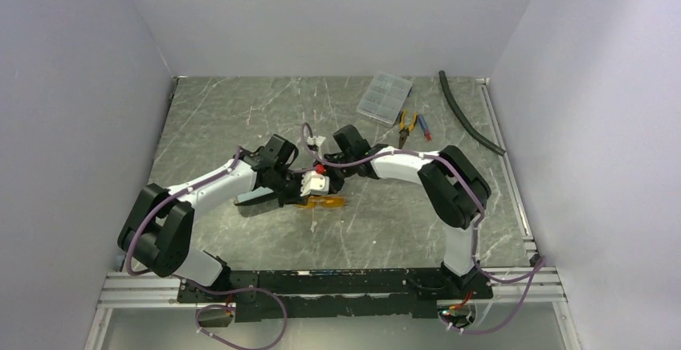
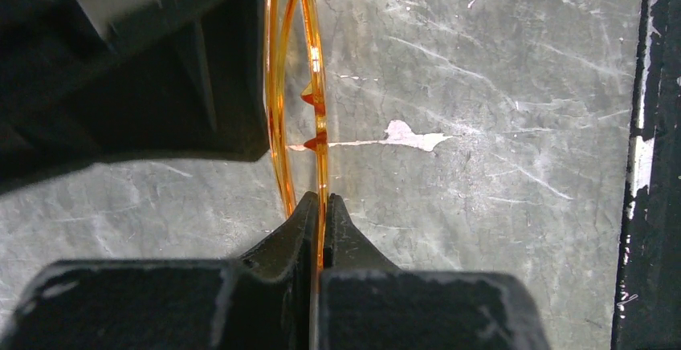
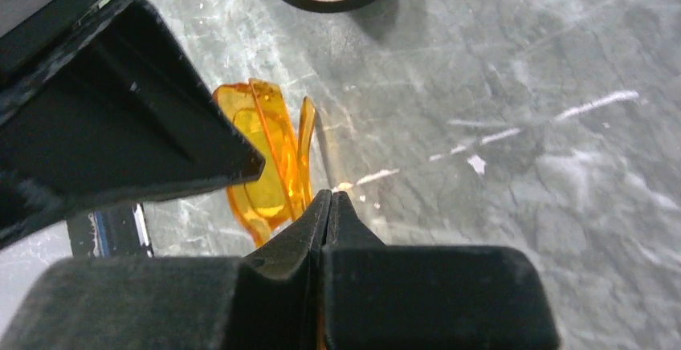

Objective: Organize the sunglasses
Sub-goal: Fold the sunglasses at the center of the board, then pick up the sunglasses from the center of the board.

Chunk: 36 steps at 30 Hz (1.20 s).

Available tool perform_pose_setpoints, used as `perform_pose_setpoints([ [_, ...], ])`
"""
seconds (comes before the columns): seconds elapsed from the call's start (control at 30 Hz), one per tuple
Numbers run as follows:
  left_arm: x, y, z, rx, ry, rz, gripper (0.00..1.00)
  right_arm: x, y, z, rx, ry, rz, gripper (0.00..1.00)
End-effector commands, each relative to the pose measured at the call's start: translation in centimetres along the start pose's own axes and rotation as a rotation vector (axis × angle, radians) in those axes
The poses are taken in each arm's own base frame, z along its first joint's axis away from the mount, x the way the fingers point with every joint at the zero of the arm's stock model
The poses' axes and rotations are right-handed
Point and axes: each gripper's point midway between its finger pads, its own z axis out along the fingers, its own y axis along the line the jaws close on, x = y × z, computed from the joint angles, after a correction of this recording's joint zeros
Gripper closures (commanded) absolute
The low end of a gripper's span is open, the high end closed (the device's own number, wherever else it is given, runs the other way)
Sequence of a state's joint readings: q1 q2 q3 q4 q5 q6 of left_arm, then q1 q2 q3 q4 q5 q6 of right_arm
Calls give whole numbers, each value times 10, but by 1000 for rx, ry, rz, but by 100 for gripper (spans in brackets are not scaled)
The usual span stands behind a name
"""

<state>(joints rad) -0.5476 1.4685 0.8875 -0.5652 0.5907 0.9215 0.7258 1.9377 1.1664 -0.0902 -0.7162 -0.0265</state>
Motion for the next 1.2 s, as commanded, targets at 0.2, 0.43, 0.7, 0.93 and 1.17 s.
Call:
perform_pose_setpoints([
  [0.2,-9,6,-4,-40,-42,-29,97,-37,-30,-74,186,-205,78,81],
  [0.43,-16,8,-14,-59,-69,-93,98,-45,-21,-117,330,-290,-24,58],
  [0.7,-50,19,-58,-35,-221,-269,97,-64,16,-177,349,-486,-87,14],
  [0.93,-89,12,-103,-29,-347,-338,97,-88,68,-192,119,-616,-158,13],
  [1.17,-107,-13,-131,41,-374,-392,97,-108,84,-215,146,-730,-278,13],
])
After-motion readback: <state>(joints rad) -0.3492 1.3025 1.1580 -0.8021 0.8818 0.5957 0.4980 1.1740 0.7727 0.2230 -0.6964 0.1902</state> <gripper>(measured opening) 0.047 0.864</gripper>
